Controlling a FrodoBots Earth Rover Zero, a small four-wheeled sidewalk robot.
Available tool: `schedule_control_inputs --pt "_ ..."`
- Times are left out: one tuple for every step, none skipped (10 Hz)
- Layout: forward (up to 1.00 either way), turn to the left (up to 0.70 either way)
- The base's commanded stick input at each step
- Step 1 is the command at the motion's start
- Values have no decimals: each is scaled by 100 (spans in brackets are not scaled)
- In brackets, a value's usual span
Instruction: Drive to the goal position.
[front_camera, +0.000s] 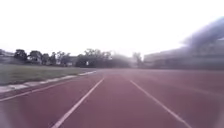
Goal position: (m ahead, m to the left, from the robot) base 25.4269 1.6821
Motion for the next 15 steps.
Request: schedule_control_inputs --pt "70 -16" --pt "70 0" --pt "70 0" --pt "70 0" --pt "70 0" --pt "70 0" --pt "70 0" --pt "70 0" --pt "70 -2" --pt "70 -33" --pt "70 -33" --pt "70 -33" --pt "70 -33" --pt "70 -33" --pt "70 -29"
